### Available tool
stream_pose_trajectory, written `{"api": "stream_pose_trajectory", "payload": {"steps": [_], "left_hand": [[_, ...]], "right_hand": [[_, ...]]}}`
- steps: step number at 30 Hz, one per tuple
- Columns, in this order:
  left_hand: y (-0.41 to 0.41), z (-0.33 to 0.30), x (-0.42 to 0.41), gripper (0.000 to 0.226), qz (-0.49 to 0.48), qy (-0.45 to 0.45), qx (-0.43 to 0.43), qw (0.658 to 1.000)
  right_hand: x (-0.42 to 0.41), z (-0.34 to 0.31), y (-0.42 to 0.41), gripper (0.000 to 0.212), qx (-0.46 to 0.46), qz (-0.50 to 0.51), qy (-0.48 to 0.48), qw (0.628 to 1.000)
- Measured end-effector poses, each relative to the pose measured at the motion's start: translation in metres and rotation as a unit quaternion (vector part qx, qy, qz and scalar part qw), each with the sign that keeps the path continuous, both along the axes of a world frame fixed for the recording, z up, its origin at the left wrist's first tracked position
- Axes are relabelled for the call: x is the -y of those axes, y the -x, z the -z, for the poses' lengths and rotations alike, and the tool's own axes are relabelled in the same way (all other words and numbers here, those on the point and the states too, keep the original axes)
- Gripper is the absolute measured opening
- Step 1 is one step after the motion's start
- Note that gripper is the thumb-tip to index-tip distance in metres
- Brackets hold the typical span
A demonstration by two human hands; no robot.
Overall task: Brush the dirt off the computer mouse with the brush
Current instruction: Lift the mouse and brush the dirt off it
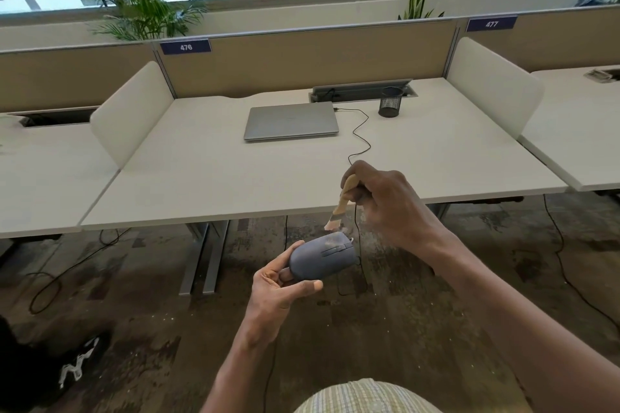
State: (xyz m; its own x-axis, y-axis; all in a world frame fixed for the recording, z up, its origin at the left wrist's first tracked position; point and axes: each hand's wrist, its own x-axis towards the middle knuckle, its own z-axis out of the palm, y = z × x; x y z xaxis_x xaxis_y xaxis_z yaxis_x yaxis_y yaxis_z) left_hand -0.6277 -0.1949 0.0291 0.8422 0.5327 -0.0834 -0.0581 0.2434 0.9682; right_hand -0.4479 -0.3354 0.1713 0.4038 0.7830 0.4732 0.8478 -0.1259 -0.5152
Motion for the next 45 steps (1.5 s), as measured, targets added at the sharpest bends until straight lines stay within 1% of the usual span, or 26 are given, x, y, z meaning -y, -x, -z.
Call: {"api": "stream_pose_trajectory", "payload": {"steps": [2, 4, 6, 8, 10, 12, 15, 18, 21, 23, 26, 33, 37, 42, 45], "left_hand": [[0.001, 0.001, -0.001, 0.089, -0.004, -0.001, -0.001, 1.0], [0.001, 0.001, -0.002, 0.089, -0.005, -0.002, -0.001, 1.0], [0.002, 0.001, -0.001, 0.089, -0.004, -0.005, 0.0, 1.0], [0.003, 0.001, -0.001, 0.089, -0.005, -0.002, 0.004, 1.0], [0.004, 0.0, 0.0, 0.089, -0.009, 0.001, 0.005, 1.0], [0.004, -0.001, -0.001, 0.089, -0.012, 0.004, 0.005, 1.0], [0.004, -0.002, -0.001, 0.088, -0.013, -0.002, 0.005, 1.0], [0.004, -0.002, -0.001, 0.087, -0.013, -0.006, 0.001, 1.0], [0.004, -0.004, -0.001, 0.086, -0.011, -0.003, 0.0, 1.0], [0.003, -0.003, -0.002, 0.086, -0.012, -0.001, 0.0, 1.0], [0.0, -0.001, -0.004, 0.086, -0.015, -0.001, 0.0, 1.0], [-0.005, 0.002, -0.006, 0.086, -0.011, 0.004, -0.005, 1.0], [-0.006, 0.002, -0.009, 0.088, -0.014, 0.001, -0.006, 1.0], [-0.005, 0.001, -0.011, 0.086, -0.019, 0.0, -0.003, 1.0], [-0.005, 0.002, -0.01, 0.086, -0.019, 0.0, 0.001, 1.0]], "right_hand": [[0.003, -0.003, 0.006, 0.02, -0.008, -0.019, -0.007, 1.0], [0.005, -0.003, 0.012, 0.019, -0.003, -0.033, 0.014, 0.999], [0.003, 0.0, 0.012, 0.019, 0.012, -0.026, 0.033, 0.999], [0.002, 0.002, 0.007, 0.02, 0.022, -0.003, 0.026, 0.999], [0.004, -0.001, 0.005, 0.02, 0.01, 0.011, 0.011, 1.0], [0.007, -0.004, 0.007, 0.02, -0.003, 0.007, -0.004, 1.0], [0.009, -0.002, 0.015, 0.021, -0.006, -0.006, 0.01, 1.0], [0.006, 0.004, 0.011, 0.022, 0.008, 0.014, 0.025, 1.0], [0.006, 0.002, 0.008, 0.025, 0.01, 0.031, 0.015, 0.999], [0.007, 0.0, 0.009, 0.023, 0.002, 0.019, 0.009, 1.0], [0.006, 0.003, 0.011, 0.02, 0.002, 0.013, 0.027, 1.0], [0.005, 0.0, 0.0, 0.021, -0.032, 0.042, 0.008, 0.999], [0.004, 0.004, 0.0, 0.02, -0.032, 0.054, 0.01, 0.998], [0.005, 0.004, -0.002, 0.015, -0.05, 0.102, -0.023, 0.993], [0.005, 0.003, -0.001, 0.015, -0.045, 0.111, -0.029, 0.992]]}}
